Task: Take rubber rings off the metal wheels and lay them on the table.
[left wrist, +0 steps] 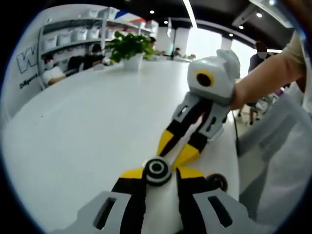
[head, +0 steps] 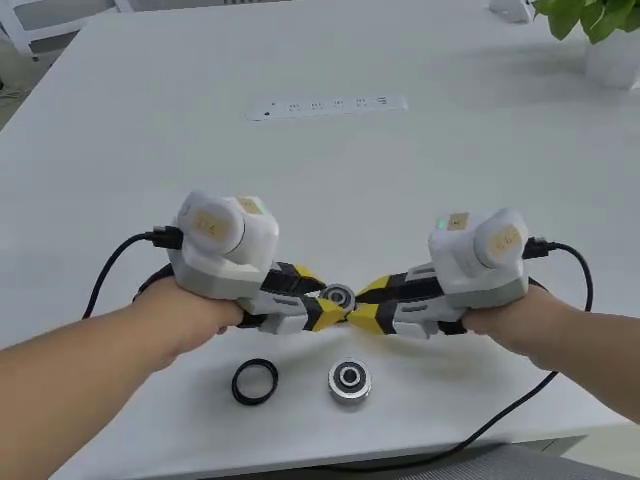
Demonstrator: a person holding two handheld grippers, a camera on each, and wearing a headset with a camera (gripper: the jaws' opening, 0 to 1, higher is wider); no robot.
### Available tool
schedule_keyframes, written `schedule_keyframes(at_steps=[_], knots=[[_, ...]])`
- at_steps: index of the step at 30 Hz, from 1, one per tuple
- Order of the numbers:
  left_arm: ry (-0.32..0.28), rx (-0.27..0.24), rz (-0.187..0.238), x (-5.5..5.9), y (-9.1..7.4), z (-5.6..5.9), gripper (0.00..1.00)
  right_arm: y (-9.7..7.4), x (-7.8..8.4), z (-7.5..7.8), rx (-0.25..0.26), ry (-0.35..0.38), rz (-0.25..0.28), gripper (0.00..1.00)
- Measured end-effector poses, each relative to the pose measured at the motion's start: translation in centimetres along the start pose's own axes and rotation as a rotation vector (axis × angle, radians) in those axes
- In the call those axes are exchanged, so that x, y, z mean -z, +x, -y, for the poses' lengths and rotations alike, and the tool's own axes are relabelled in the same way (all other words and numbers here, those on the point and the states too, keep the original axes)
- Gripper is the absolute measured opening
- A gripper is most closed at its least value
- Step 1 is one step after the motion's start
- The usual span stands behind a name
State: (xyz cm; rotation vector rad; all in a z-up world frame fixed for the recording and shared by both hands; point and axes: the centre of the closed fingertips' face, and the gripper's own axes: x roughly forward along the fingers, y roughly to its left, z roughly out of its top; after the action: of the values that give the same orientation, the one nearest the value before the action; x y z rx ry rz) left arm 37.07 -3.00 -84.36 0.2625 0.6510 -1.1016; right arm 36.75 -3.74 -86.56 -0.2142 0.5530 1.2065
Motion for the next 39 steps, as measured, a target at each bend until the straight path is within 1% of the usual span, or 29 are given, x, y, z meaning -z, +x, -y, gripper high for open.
schedule_keyframes(at_steps=[9,16,20,26,28,30,34,38,39], knots=[[0.027,-0.017,-0.011,0.00,0.33,-0.35,0.19,0.00,-0.03,0.02,0.003,-0.006,0.005,0.13],[0.101,-0.042,-0.032,0.00,0.64,-0.54,0.14,0.00,-0.04,-0.03,0.012,-0.005,0.014,0.13],[0.115,-0.059,-0.032,0.01,0.68,-0.56,0.13,-0.02,-0.01,-0.19,0.028,-0.011,0.017,0.12],[0.101,-0.068,-0.032,0.02,0.70,-0.56,0.13,-0.04,0.03,-0.23,0.055,0.000,0.017,0.11],[0.102,-0.074,-0.031,0.03,0.71,-0.54,0.13,-0.03,0.03,-0.30,0.077,-0.003,0.017,0.11],[0.104,-0.082,-0.029,0.06,0.69,-0.59,0.13,-0.04,0.05,-0.30,0.088,0.009,0.021,0.10],[0.099,-0.086,-0.027,0.08,0.71,-0.58,0.13,-0.10,0.14,-0.17,0.094,0.037,0.030,0.08],[0.099,-0.078,-0.030,0.13,0.71,-0.55,0.13,-0.22,0.32,-0.16,0.094,0.053,0.026,0.00],[0.098,-0.079,-0.030,0.14,0.72,-0.54,0.13,-0.20,0.31,-0.18,0.093,0.056,0.026,0.00]])
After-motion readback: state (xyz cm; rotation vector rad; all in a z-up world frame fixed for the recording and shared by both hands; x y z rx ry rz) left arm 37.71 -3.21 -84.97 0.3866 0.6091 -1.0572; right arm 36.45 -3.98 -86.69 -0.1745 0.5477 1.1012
